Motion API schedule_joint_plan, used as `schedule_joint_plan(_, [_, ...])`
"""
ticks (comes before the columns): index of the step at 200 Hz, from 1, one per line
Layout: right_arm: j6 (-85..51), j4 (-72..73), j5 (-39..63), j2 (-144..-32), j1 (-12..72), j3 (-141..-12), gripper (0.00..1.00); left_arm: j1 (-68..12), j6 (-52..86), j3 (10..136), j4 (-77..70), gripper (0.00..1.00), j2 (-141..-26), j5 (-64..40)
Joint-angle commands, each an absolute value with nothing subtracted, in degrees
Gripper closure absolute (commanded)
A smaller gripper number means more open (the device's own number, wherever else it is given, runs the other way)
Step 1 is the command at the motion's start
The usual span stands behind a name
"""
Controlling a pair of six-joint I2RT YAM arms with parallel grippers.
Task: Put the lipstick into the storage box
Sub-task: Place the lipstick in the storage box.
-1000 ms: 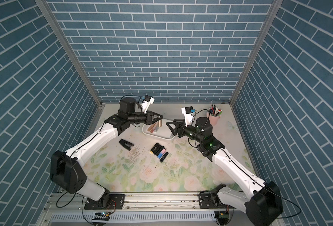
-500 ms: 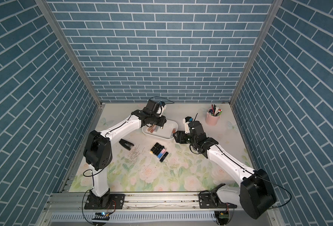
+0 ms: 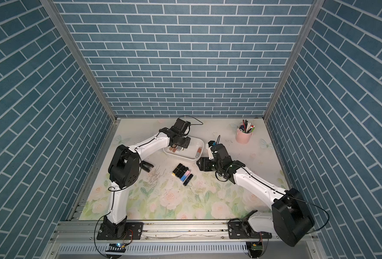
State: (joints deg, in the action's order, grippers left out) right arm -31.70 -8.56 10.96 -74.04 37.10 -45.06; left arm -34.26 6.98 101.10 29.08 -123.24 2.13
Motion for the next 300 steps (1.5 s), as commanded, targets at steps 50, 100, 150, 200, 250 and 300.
schedule_joint_plan(50, [-32.96, -9.32, 8.56, -75.60, 39.72, -45.26, 0.33, -34.45, 5.27, 105.41, 28.91, 1.00, -130.08, 5.15])
schedule_joint_plan(100, [-33.13, -9.23, 8.36, -76.00, 40.23, -44.71, 0.33, -34.46, 3.96, 108.28, 30.31, 1.00, -133.20, 7.15])
schedule_joint_plan(150, [-34.61, -11.95, 6.97, -78.05, 41.88, -46.99, 0.33, -34.46, 3.43, 108.47, 30.59, 0.85, -135.07, 8.17])
schedule_joint_plan(200, [-37.04, -16.74, 3.14, -83.16, 46.32, -51.39, 0.33, -34.45, 3.43, 108.29, 30.06, 0.62, -135.21, 7.69])
schedule_joint_plan(250, [-40.09, -20.24, 0.63, -86.99, 49.95, -53.95, 0.33, -34.44, 3.64, 108.23, 30.05, 0.43, -133.89, 7.01])
schedule_joint_plan(300, [-42.05, -22.14, 0.00, -90.54, 52.41, -56.13, 0.36, -34.45, 5.74, 104.10, 28.07, 0.36, -126.44, 3.80])
